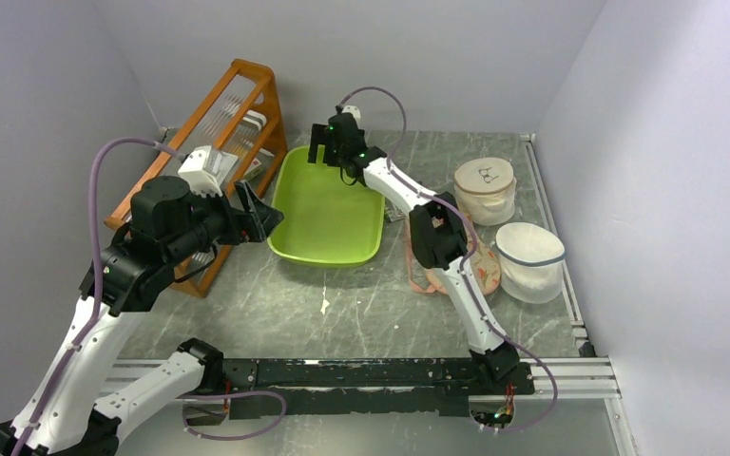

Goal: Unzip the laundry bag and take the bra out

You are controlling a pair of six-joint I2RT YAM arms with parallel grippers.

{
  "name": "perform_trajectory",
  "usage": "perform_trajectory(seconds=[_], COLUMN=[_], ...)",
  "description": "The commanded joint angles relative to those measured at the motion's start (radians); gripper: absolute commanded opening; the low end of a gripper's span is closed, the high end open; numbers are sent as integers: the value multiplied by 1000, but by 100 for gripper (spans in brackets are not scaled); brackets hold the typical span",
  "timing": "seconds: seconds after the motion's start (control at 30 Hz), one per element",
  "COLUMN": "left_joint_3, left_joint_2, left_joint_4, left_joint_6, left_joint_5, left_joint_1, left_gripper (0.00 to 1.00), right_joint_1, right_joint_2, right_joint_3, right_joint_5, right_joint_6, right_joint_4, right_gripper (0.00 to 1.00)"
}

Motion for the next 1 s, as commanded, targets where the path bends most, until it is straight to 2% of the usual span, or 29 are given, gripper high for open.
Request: perform_trajectory(seconds=[0.0, 0.1, 0.23, 0.37, 0.5, 0.6, 0.73, 0.97], left_joint_3=[-47, -101, -129, -126, -147, -154, -145, -155], left_joint_2=[-18, -32, -25, -13, -17, -2, 26, 23], left_joint_4=[42, 93, 122, 130, 171, 196, 203, 188], left_joint_6=[-33, -39, -5, 39, 69, 75, 70, 20], left_joint_5=[34, 53, 63, 55, 72, 101, 129, 143], left_joint_1=[-7, -7, -5, -5, -5, -5, -5, -5], left_gripper=[96, 96, 96, 96, 96, 96, 96, 96], right_joint_1=[4, 4, 4, -13, -54, -92, -166, -201], right_joint_2=[-191, -373, -677, -975, -1199, -1280, -1301, -1191], right_joint_3=[-58, -200, -638, -1024, -1268, -1398, -1480, -1461], right_joint_5=[-111, -185, -244, -152, -1, 85, 149, 104], right_joint_6=[-64, -142, -192, -177, -142, -109, -89, -127], right_joint_4=[-60, -102, -10, 56, 16, -14, -26, -6], right_gripper=[100, 100, 100, 100, 100, 100, 98, 80])
